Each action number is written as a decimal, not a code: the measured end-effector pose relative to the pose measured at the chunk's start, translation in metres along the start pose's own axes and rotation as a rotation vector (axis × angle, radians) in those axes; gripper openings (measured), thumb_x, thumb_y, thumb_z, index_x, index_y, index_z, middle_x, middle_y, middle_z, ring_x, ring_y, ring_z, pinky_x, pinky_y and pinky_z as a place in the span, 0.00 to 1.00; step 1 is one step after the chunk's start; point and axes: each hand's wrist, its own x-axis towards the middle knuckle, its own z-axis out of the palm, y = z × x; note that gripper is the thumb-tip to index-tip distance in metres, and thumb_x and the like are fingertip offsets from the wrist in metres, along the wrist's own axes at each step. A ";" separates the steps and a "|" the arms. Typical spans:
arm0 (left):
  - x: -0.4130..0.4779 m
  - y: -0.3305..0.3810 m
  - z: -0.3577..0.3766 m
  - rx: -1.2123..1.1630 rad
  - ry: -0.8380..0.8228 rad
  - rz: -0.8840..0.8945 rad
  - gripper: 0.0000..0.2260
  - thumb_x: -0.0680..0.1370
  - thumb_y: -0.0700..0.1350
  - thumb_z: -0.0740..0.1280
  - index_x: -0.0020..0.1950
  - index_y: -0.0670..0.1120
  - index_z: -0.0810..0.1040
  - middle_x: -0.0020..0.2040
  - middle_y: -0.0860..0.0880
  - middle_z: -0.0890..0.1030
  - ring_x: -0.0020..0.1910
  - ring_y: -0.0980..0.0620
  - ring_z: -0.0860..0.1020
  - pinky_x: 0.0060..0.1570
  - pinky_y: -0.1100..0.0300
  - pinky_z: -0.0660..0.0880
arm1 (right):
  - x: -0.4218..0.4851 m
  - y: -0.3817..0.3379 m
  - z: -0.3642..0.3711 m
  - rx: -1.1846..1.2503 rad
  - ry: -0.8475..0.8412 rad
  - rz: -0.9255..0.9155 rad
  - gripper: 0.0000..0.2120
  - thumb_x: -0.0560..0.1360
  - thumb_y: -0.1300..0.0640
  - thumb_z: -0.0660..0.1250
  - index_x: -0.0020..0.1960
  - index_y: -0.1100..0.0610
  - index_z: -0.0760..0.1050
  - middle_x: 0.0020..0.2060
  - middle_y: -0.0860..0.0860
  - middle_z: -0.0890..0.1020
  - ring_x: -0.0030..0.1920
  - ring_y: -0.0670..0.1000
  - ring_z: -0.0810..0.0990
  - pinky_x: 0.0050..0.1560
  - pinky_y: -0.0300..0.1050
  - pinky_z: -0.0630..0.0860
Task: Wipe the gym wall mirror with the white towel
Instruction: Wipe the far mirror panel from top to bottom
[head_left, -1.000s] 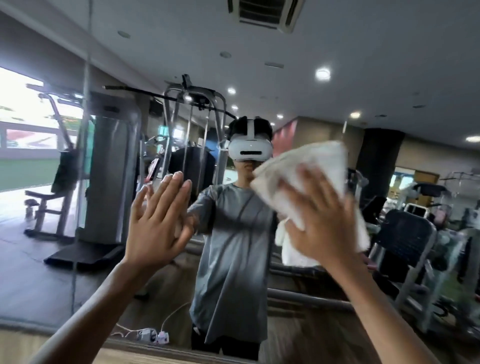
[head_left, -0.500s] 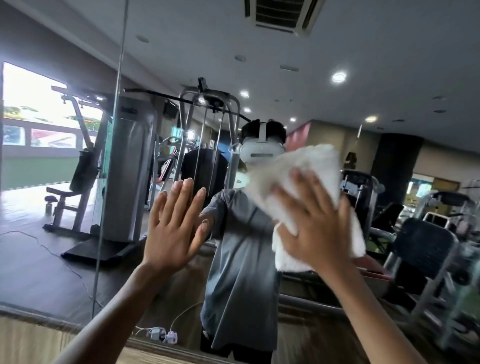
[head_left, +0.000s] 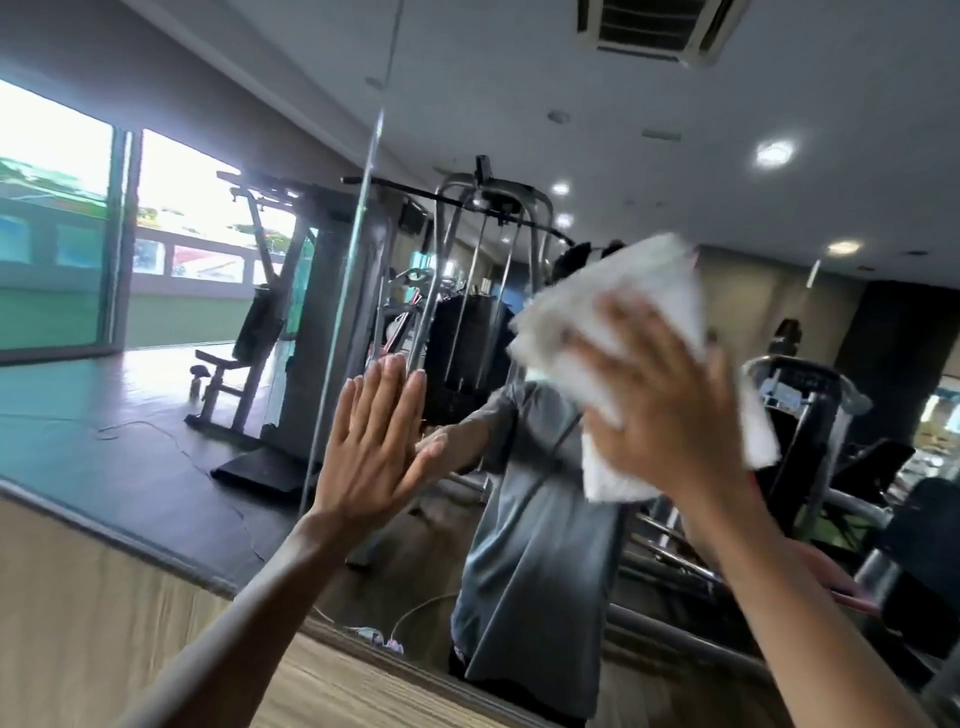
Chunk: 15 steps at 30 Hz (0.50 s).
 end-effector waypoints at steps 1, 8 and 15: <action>-0.001 -0.001 0.002 -0.012 -0.001 -0.027 0.33 0.84 0.62 0.46 0.82 0.43 0.48 0.82 0.39 0.45 0.81 0.40 0.46 0.79 0.44 0.44 | 0.012 0.007 -0.004 0.012 0.034 0.134 0.32 0.75 0.42 0.61 0.78 0.43 0.63 0.80 0.50 0.58 0.79 0.54 0.56 0.71 0.64 0.52; -0.004 0.002 0.005 -0.135 0.029 -0.128 0.34 0.83 0.61 0.48 0.82 0.43 0.42 0.82 0.40 0.43 0.81 0.42 0.43 0.79 0.48 0.39 | 0.069 -0.079 0.016 0.010 0.074 0.110 0.34 0.73 0.43 0.59 0.79 0.49 0.62 0.80 0.55 0.58 0.80 0.56 0.56 0.70 0.63 0.52; -0.004 0.014 0.008 -0.203 0.039 -0.315 0.38 0.82 0.63 0.51 0.81 0.39 0.43 0.81 0.36 0.45 0.81 0.40 0.42 0.79 0.47 0.38 | 0.088 -0.025 0.006 0.026 -0.034 -0.359 0.32 0.72 0.44 0.64 0.76 0.44 0.65 0.79 0.51 0.61 0.78 0.55 0.60 0.68 0.70 0.59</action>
